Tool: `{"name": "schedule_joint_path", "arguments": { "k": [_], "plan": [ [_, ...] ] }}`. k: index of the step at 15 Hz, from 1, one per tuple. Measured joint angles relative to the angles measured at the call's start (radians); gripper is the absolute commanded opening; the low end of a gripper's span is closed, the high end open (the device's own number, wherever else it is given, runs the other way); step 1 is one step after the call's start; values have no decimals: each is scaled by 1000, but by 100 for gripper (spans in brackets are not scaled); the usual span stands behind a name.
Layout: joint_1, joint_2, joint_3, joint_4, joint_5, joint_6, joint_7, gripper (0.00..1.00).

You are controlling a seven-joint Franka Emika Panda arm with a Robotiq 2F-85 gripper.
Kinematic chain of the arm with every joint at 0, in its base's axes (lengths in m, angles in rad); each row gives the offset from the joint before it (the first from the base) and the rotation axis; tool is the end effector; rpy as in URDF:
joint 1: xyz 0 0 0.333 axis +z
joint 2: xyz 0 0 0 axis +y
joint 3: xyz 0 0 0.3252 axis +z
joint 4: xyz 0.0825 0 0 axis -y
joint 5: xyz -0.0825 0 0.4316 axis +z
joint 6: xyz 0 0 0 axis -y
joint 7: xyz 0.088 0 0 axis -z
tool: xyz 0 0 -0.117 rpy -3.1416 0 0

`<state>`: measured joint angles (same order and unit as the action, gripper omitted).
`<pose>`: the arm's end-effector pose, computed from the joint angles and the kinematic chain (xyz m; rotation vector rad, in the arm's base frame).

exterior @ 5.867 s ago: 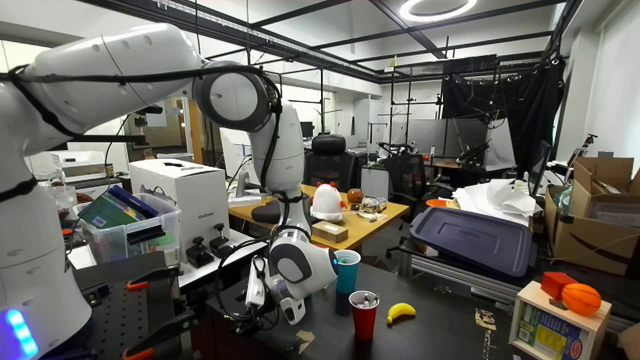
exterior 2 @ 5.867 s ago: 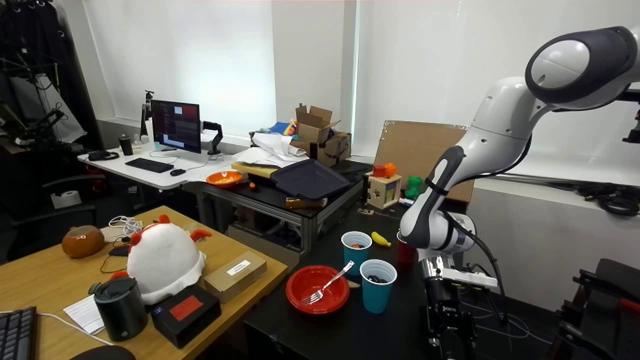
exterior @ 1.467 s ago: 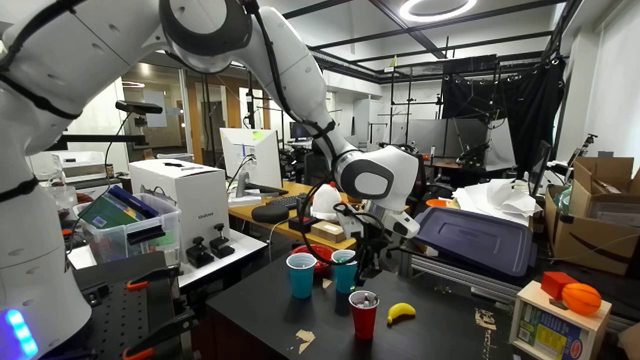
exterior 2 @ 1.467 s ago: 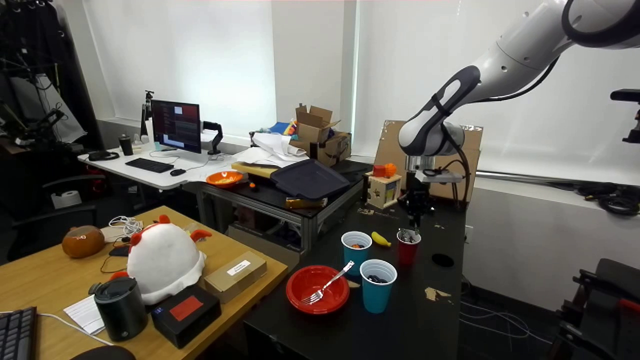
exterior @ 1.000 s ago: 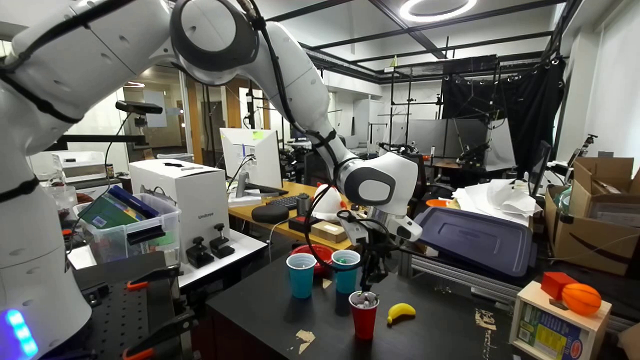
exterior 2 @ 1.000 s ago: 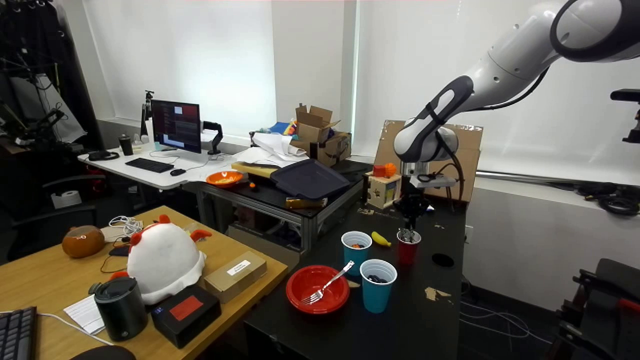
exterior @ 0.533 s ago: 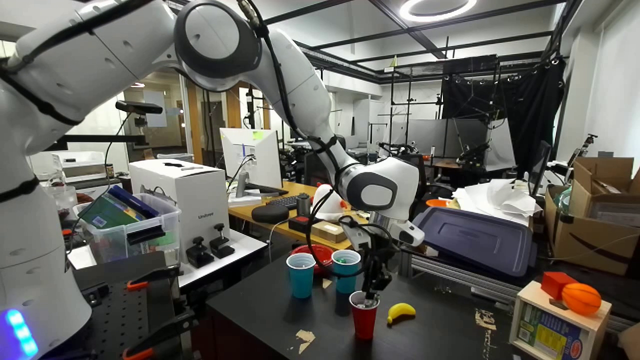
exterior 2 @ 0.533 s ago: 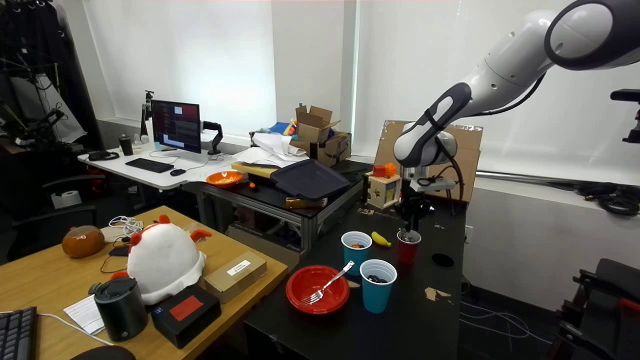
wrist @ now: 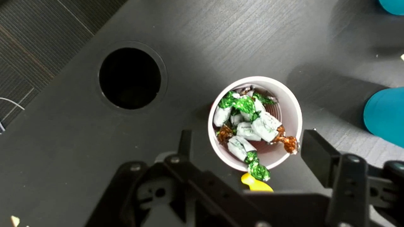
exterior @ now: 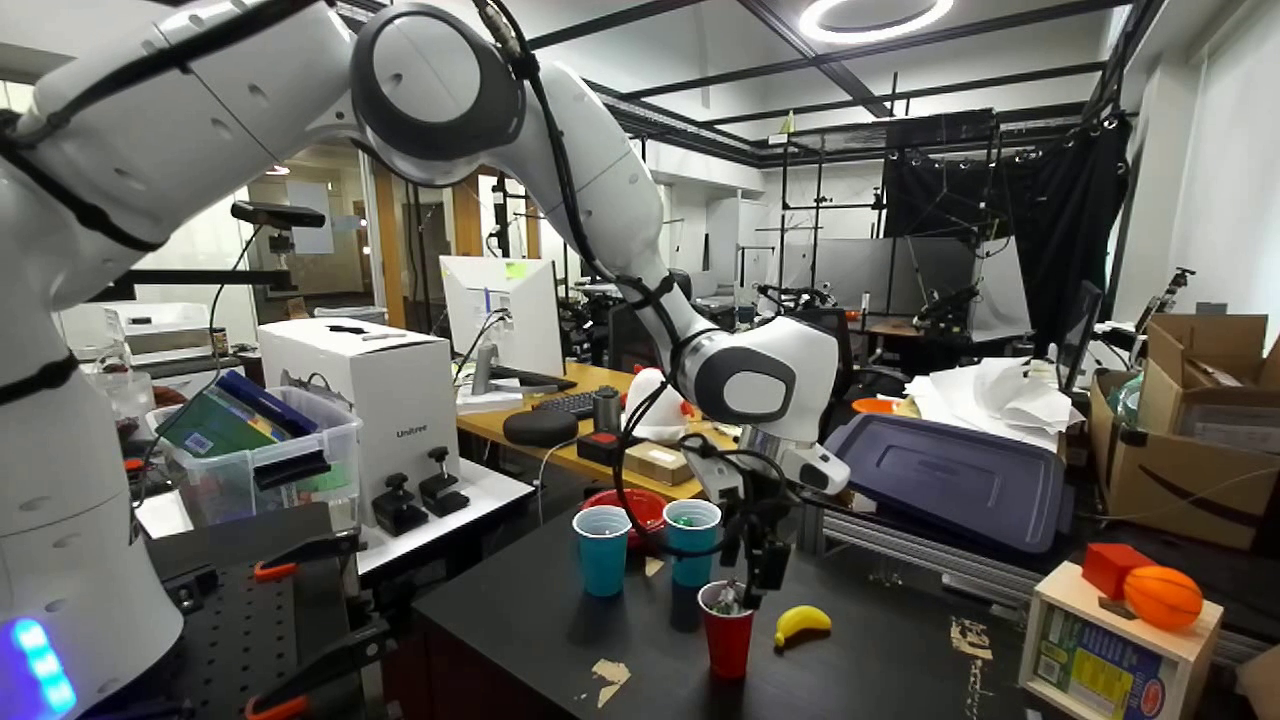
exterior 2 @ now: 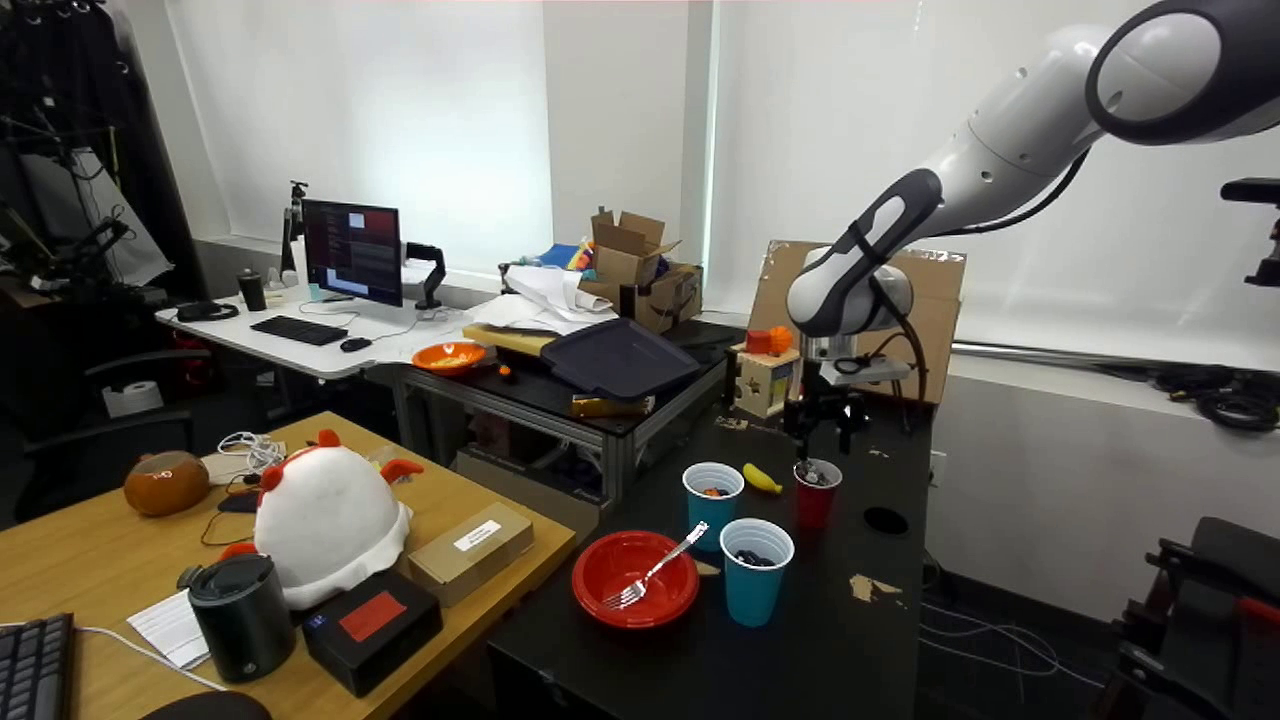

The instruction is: Pick up the sweet on the table and put it in the red cup

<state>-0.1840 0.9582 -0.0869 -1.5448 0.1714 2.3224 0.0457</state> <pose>0.6802 -0.1802 0.0262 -3.0054 0.6315 0.2596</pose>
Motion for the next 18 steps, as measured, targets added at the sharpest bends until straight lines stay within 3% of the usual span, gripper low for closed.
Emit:
{"name": "schedule_joint_path", "arguments": {
  "k": [12, 18],
  "plan": [
    [-6, -48, 23, 10, 3, 8, -13, 100],
    [3, -87, 22, 25, -86, 73, -96, 100]
  ]
}}
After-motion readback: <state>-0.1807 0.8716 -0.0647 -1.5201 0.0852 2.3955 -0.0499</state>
